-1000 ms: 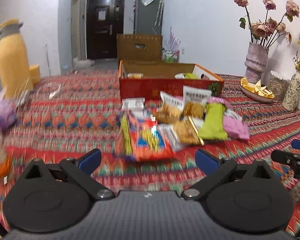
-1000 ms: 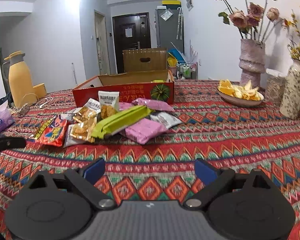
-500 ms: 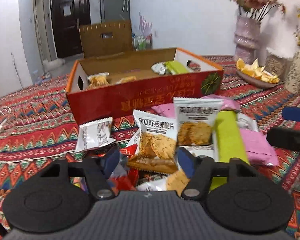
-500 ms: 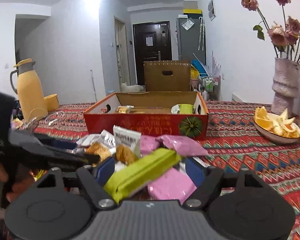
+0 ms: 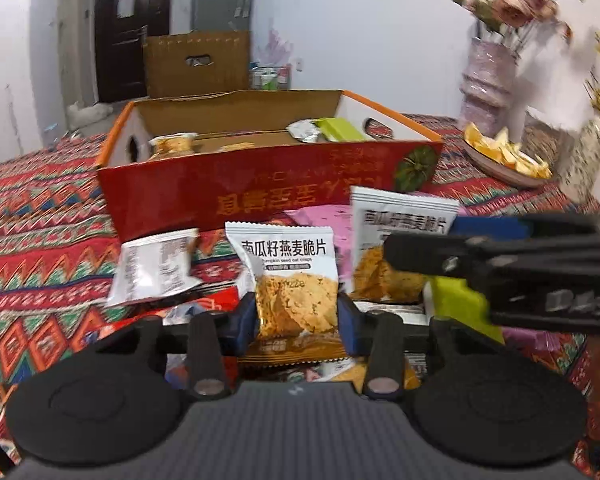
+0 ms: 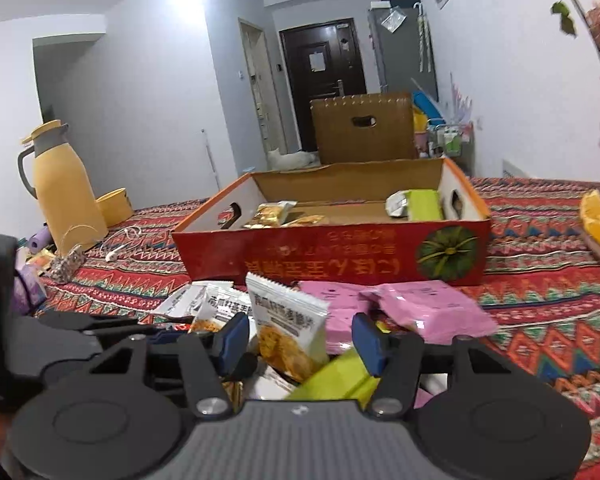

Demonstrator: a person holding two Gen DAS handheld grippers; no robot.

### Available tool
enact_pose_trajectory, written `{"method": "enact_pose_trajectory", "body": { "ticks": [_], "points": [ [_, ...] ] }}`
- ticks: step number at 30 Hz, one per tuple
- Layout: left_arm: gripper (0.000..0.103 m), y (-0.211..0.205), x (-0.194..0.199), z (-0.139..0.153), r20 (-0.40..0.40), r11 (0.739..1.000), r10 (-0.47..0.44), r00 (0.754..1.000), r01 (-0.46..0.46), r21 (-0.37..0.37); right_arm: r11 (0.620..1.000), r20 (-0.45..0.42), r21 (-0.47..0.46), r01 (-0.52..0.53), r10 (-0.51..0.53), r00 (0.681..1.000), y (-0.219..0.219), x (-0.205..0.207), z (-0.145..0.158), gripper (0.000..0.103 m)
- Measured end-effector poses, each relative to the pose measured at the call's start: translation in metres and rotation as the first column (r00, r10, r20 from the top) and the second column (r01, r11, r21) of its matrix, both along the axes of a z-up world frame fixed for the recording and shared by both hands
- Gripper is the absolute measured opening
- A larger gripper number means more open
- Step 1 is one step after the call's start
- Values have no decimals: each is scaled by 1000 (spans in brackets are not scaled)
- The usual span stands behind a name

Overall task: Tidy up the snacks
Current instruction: 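Grasp a biscuit packet with the left gripper while the right gripper grasps another packet, then lift the held packets above the table toward the box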

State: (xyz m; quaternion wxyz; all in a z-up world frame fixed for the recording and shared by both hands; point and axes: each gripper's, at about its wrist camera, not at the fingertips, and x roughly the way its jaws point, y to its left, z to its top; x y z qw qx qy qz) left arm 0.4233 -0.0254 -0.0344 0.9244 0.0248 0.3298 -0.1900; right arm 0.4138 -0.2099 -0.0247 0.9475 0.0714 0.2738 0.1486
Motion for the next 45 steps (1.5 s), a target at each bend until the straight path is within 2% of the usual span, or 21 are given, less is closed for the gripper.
{"method": "enact_pose_trajectory", "body": {
  "ticks": [1,5,11,18,22,28,34,39,45],
  "points": [
    [41,5,-1,3,-3,1000,21,1000,-21,-10,1000,-10,3,-2,2,1000,2,4,-3,51],
    [41,28,-18,24,24,994,95,995,-94,-54,1000,-31,20,2,-1,1000,7,15,-13,31],
    [41,60,-65,55,58,976,184,981,-175,-132,1000,8,29,5,-6,1000,10,8,-9,10],
    [42,77,-134,59,48,959,248,968,-237,-158,1000,162,-20,18,-14,987,10,-49,31,10],
    [43,79,-169,54,34,953,268,963,-260,-156,1000,206,-2,18,-17,978,0,-95,47,10],
    [43,81,-223,44,6,948,284,959,-280,-153,1000,172,4,11,-11,985,-15,-173,48,10],
    [43,69,-265,27,-35,953,271,962,-274,-131,998,100,-43,38,-33,994,-30,-238,24,10],
    [43,58,-284,20,-46,960,253,966,-256,-116,997,22,-31,69,-68,997,-43,-272,4,10],
    [43,48,-294,27,-17,967,234,972,-234,-103,997,16,-22,80,-80,997,-47,-287,-2,10]
  ]
}}
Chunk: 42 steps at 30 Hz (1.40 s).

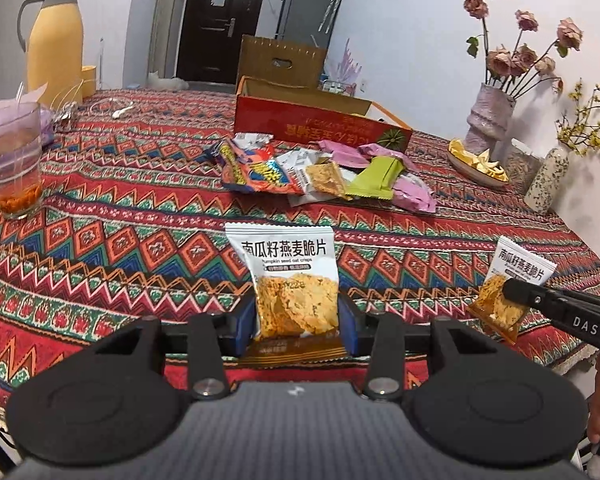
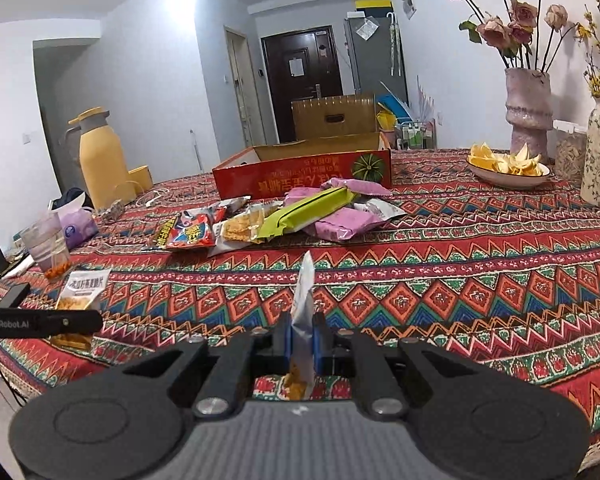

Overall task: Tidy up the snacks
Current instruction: 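Lift the held packets above the table toward the box, then carry both packets over the box and open both grippers inside it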

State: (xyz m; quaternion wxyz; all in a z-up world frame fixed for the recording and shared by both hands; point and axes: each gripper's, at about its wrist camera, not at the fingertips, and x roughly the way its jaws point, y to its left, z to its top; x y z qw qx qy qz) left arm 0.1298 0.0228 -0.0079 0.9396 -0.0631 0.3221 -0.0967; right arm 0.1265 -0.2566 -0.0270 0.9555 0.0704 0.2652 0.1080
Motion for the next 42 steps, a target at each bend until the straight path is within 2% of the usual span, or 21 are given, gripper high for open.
{"method": "enact_pose_trajectory", "body": {
  "ticks": [9,16,22,26,31,35,39,42],
  "points": [
    [43,-1,7,2,-4,1000,1,1000,-1,11,1000,4,0,4,-4,1000,-1,3,2,10],
    [43,3,27,9,8,1000,-12,1000,12,12,1000,2,2,13,-13,1000,-4,13,4,10],
    [43,1,64,29,57,999,-41,997,40,30,1000,32,-16,15,-15,999,-8,39,17,10],
    [43,0,105,48,80,997,-80,994,79,13,1000,73,-29,3,-1,997,-15,67,34,10],
    [43,-6,163,78,132,992,-127,983,126,18,998,131,-46,-46,52,990,-26,123,67,10],
    [43,-15,234,100,160,990,-142,977,143,8,994,148,-45,-103,108,983,-31,187,95,10],
    [43,-29,316,107,145,984,-179,973,178,17,988,110,-11,-152,152,982,-31,277,111,10],
    [43,-41,389,100,82,981,-193,978,193,6,987,60,-5,-161,161,985,-22,356,113,10]
  ]
}}
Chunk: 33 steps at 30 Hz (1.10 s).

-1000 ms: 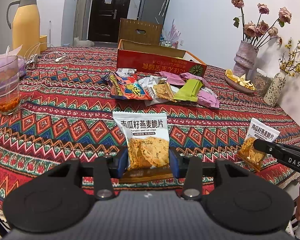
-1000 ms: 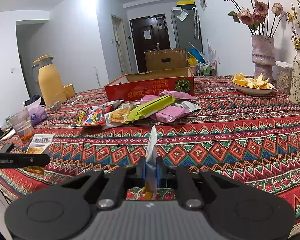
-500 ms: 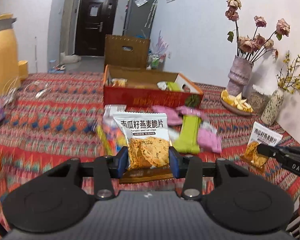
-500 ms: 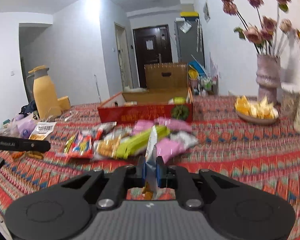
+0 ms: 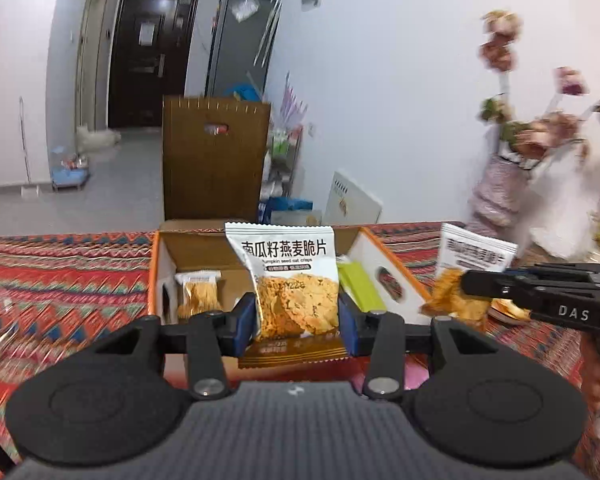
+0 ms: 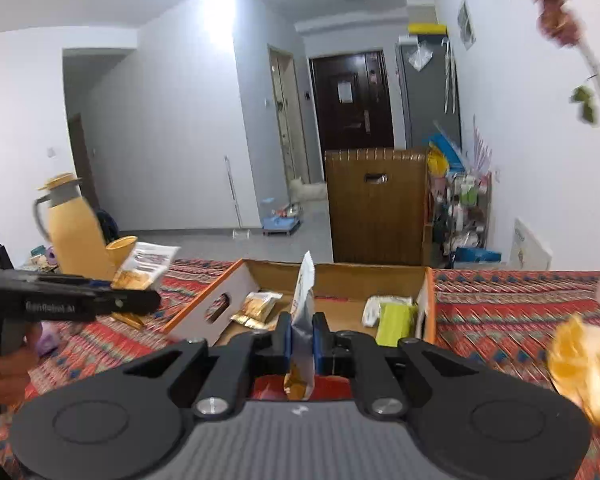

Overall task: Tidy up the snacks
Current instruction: 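Carry both packets over the box and open both grippers inside it, then withdraw both tools from the box back toward the snack pile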

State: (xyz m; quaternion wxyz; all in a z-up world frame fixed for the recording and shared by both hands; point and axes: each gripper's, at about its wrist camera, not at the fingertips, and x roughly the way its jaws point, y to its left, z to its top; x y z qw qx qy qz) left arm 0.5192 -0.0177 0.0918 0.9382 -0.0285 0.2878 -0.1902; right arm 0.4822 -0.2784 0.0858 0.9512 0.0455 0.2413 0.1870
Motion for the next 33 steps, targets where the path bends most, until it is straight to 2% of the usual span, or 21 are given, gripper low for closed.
{"method": "enact_pose_trajectory", "body": {
  "ticks": [4,8,10,12,13,14,15,16,17,20,22,26,33],
  "points": [
    [43,-15,96,-27,-127,1000,18,992,-16,10,1000,-104,5,20,-19,994,18,101,-19,10],
    [43,-29,172,-71,-226,994,88,970,-71,82,998,-235,-6,61,-61,970,38,191,-57,10],
    [44,-27,196,-91,-275,992,119,954,-102,76,994,-310,53,94,-73,948,38,224,-76,10],
    [51,-23,209,-104,-308,990,142,941,-130,58,982,-386,134,136,-75,920,34,249,-96,16],
    [57,-21,210,-106,-308,991,136,942,-129,43,969,-432,174,177,-86,898,30,260,-108,17],
    [61,-16,209,-108,-311,992,122,943,-120,26,959,-462,186,215,-107,880,28,267,-117,25],
    [71,-15,209,-108,-311,994,108,944,-109,15,956,-475,170,241,-135,870,28,268,-124,40],
    [77,-15,208,-107,-305,995,103,947,-103,16,954,-479,134,268,-174,861,29,270,-128,46],
    [77,-15,208,-107,-296,994,106,949,-103,25,953,-479,110,282,-197,855,30,271,-130,48],
    [77,-15,203,-103,-269,993,119,956,-113,38,959,-444,88,270,-204,873,36,267,-126,60],
    [78,-16,197,-95,-251,993,117,961,-112,33,965,-420,46,258,-216,881,42,264,-119,60],
    [81,-11,174,-64,-208,994,103,973,-96,42,973,-369,24,228,-203,907,49,243,-90,61],
    [84,9,104,3,-148,993,110,983,-103,53,980,-282,-23,196,-194,940,29,182,-19,78]
  ]
}}
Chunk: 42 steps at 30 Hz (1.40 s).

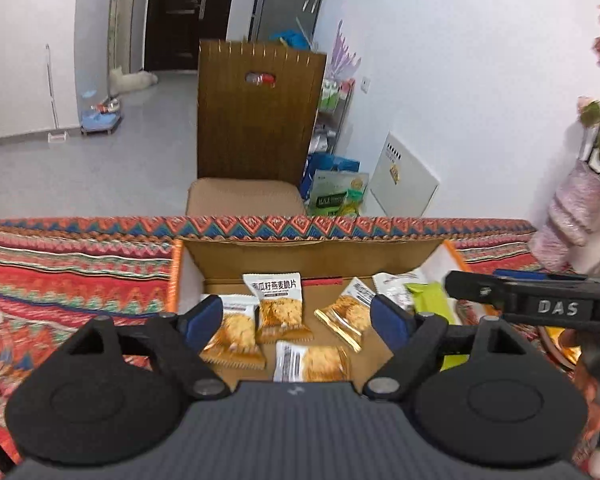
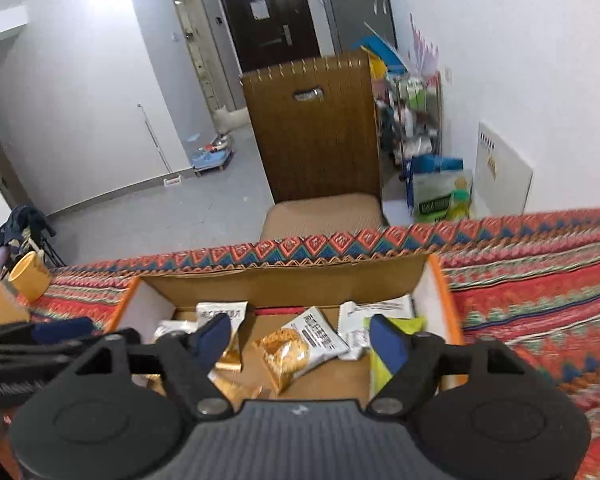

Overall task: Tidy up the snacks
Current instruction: 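Withdraw both tools from the box back toward the snack pile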

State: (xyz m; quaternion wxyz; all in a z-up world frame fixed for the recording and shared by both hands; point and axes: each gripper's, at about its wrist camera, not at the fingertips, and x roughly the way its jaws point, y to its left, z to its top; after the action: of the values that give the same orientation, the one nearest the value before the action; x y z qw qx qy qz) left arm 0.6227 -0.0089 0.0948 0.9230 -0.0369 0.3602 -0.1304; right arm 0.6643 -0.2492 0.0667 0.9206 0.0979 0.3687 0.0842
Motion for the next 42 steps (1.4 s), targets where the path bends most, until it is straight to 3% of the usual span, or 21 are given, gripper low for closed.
{"method": "enact_pose_trajectory", "body": {
  "ticks": [8,14,19,24,30,34,37,42],
  "points": [
    [95,28,-133,66,111,999,33,993,-35,21,997,111,-68,-24,31,993,-27,-120,80,89],
    [100,47,-247,84,213,999,54,976,-54,-6,991,222,-118,-65,90,971,-40,-230,112,94],
    [103,57,-345,80,328,999,50,944,-40,-38,987,333,-131,-90,129,934,-46,-329,116,99],
    [103,60,-428,51,406,997,70,911,-60,-38,982,429,-159,-97,157,889,-42,-416,92,103],
    [103,65,-493,0,371,993,120,921,-105,-59,973,504,-228,-30,145,851,-26,-500,44,103],
    [103,67,-517,-39,300,989,144,943,-143,-26,969,473,-248,-9,129,872,-16,-532,0,103],
    [103,71,-518,-68,219,985,161,962,-169,20,981,417,-196,4,80,905,-15,-543,-41,103],
    [103,80,-514,-88,161,983,175,971,-181,23,990,291,-128,55,-16,957,-13,-549,-95,103]
  ]
}}
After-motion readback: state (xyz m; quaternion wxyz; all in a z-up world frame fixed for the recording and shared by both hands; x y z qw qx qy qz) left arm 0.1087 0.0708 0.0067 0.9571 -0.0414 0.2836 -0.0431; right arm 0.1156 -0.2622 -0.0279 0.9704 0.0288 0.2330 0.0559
